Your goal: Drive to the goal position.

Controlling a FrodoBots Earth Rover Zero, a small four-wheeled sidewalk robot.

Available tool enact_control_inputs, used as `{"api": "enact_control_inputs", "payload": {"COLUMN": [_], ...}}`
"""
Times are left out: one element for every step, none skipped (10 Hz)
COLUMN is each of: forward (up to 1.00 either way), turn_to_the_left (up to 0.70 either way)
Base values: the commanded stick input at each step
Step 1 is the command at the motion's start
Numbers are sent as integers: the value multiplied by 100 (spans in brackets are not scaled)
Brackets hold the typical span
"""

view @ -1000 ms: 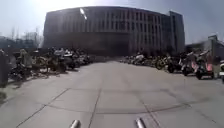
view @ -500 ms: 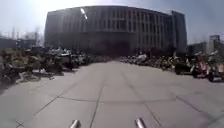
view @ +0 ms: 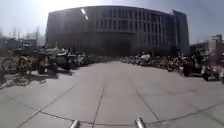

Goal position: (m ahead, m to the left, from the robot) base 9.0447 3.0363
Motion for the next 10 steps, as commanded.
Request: {"api": "enact_control_inputs", "payload": {"forward": [100, 100, 100, 100, 100, 100, 100, 100, 100, 100], "turn_to_the_left": [0, 0, 0, 0, 0, 0, 0, 0, 0, 0]}}
